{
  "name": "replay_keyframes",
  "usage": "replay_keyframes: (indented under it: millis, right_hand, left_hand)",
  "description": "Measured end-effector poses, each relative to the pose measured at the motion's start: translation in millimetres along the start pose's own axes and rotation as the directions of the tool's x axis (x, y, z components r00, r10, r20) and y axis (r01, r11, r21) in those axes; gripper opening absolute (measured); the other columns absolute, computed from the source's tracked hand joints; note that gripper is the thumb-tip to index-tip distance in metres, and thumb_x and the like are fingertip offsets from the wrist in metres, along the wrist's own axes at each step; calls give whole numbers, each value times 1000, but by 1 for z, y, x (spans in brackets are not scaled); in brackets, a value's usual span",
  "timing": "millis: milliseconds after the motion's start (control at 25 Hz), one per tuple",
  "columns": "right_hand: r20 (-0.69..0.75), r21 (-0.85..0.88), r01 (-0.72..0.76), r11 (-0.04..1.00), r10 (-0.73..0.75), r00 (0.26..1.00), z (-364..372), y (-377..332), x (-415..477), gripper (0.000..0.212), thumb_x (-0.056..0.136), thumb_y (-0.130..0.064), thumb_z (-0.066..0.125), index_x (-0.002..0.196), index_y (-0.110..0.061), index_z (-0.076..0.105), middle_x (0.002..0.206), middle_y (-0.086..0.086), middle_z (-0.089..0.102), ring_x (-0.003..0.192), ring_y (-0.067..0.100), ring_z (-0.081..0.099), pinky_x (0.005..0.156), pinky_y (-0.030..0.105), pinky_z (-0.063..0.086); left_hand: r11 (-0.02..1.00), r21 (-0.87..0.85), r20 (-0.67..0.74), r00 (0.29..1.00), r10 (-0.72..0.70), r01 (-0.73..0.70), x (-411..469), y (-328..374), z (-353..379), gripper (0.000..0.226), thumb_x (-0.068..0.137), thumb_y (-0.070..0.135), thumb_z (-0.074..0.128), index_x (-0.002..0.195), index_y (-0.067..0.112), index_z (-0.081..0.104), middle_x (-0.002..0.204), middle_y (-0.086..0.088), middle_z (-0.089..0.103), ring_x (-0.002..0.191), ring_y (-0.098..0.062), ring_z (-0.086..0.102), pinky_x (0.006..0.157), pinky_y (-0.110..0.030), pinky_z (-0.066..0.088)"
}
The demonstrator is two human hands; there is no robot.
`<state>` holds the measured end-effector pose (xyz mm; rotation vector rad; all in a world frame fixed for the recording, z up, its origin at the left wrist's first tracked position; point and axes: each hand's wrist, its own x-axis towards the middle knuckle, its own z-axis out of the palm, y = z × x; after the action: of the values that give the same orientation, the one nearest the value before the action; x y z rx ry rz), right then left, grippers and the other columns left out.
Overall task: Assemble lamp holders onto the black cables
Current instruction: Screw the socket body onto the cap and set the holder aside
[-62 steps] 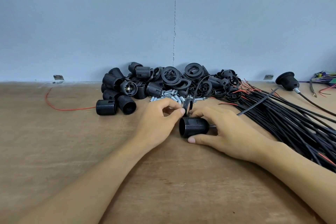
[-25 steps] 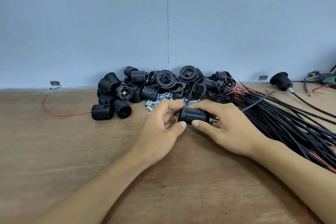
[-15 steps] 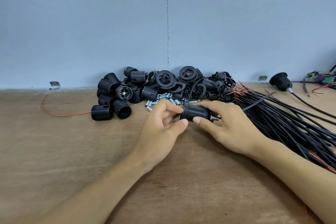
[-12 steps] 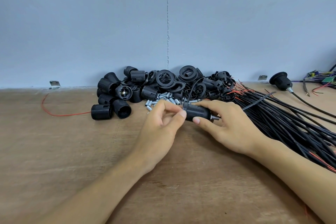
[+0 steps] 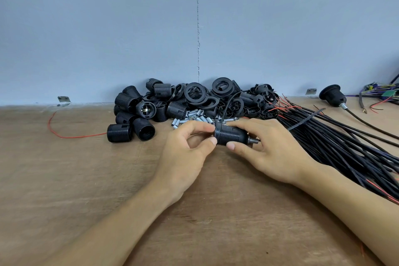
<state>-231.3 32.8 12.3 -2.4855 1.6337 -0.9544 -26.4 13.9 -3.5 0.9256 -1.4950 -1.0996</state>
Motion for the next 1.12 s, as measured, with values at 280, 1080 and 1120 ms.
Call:
replay_keyframes:
  millis: [280, 1080, 1120]
  right_hand:
    - [-20, 44, -12, 999, 13, 1000, 1, 1, 0, 40, 92, -46, 64, 126, -25, 66, 106, -12, 70, 98, 9, 65, 89, 38, 50]
    - [-26, 122, 13, 992, -10, 1000, 1, 4, 0, 38, 93, -47, 63, 122, -24, 67, 101, -9, 72, 93, 9, 66, 82, 37, 52]
    - [-18, 109, 29, 994, -28, 999, 1, 4, 0, 38, 93, -47, 63, 122, -23, 67, 100, -8, 72, 92, 11, 66, 83, 38, 51]
  left_hand:
    - [1000, -13, 73, 997, -15, 16, -2, 1, 2, 26, 89, -11, 65, 89, 14, 64, 110, 22, 74, 105, 4, 69, 86, -13, 53]
    - [960, 273, 58, 997, 46, -60, -1, -1, -4, 44, 89, -12, 52, 88, 31, 61, 107, 19, 75, 92, -16, 71, 76, -40, 54]
    - [969, 243, 60, 998, 33, -46, -1, -1, -3, 45, 90, -12, 50, 93, 31, 59, 104, 18, 76, 94, -22, 71, 80, -43, 54]
